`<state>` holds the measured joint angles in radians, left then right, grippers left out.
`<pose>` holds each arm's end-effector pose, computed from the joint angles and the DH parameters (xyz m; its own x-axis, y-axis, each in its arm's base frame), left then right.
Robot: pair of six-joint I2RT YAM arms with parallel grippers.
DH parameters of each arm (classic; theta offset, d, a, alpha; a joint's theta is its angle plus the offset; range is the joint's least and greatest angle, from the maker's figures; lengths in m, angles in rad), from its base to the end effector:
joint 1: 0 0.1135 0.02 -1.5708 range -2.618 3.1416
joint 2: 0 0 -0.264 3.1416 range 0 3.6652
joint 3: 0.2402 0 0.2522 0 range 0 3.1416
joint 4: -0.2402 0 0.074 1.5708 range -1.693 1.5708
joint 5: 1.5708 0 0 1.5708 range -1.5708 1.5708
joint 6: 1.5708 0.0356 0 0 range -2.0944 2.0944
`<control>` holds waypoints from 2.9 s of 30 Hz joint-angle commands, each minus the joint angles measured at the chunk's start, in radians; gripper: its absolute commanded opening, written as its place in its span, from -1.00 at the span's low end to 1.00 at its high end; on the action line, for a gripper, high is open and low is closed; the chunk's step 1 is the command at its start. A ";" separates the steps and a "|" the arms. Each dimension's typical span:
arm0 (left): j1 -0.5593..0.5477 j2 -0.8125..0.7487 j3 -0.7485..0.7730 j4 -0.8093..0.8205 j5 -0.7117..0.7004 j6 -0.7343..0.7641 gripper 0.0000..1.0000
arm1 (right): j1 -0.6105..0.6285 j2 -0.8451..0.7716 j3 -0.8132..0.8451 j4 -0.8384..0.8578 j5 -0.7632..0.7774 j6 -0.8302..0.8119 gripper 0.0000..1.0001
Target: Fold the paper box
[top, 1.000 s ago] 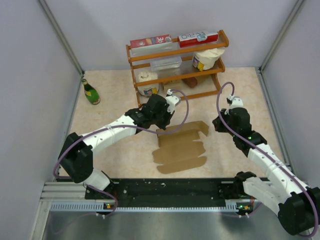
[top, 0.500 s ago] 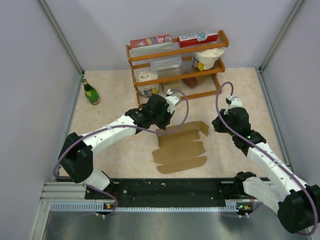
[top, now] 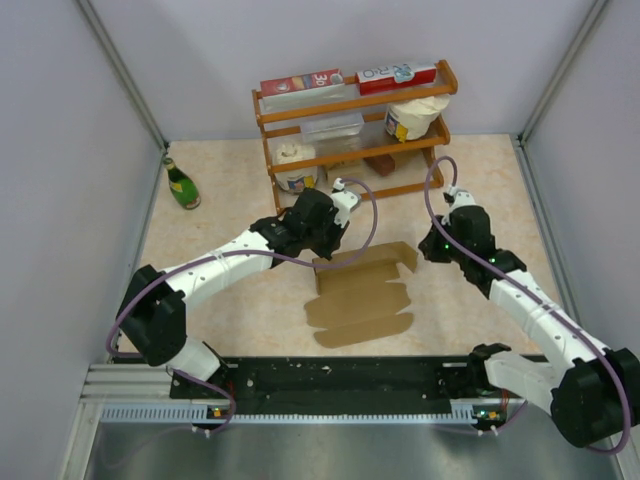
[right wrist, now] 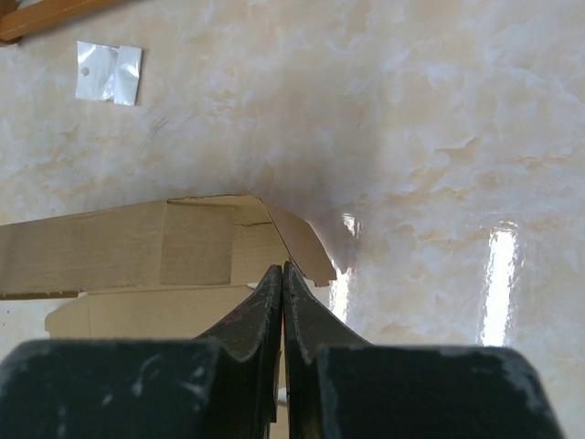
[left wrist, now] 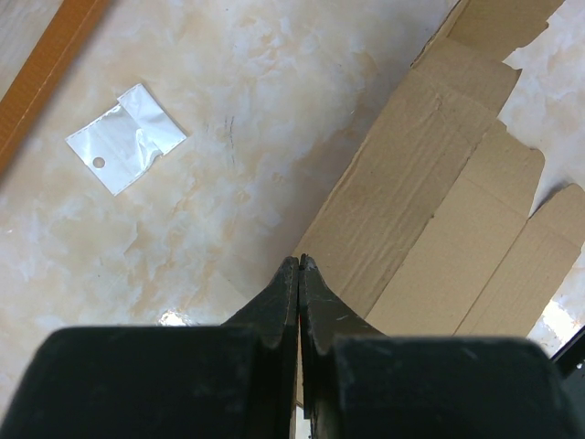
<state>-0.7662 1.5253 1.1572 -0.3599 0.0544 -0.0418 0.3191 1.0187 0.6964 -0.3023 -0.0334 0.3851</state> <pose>0.2436 -0.2371 0.2722 -0.5092 0.4321 -0.7443 0.7010 0.7100 -0.0673 0.2102 0.0707 0.2535 -0.6420 0.1833 -0.7445 -0.1058 0.9405 0.3228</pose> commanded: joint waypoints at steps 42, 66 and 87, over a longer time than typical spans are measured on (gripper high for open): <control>0.005 0.087 0.030 0.001 0.082 -0.007 -1.00 | -0.009 0.323 0.058 0.226 -0.275 0.069 -1.00; 0.005 0.114 0.042 -0.014 0.098 -0.007 -1.00 | 0.014 0.379 0.084 0.238 -0.333 0.049 -1.00; 0.004 0.118 0.047 -0.016 0.107 -0.006 -1.00 | 0.014 0.394 0.055 0.290 -0.430 0.052 -1.00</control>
<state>-0.7609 1.6299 1.1767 -0.3687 0.1417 -0.0490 0.3271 1.3972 0.7353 -0.0822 -0.4088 0.4465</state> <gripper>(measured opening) 0.008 0.002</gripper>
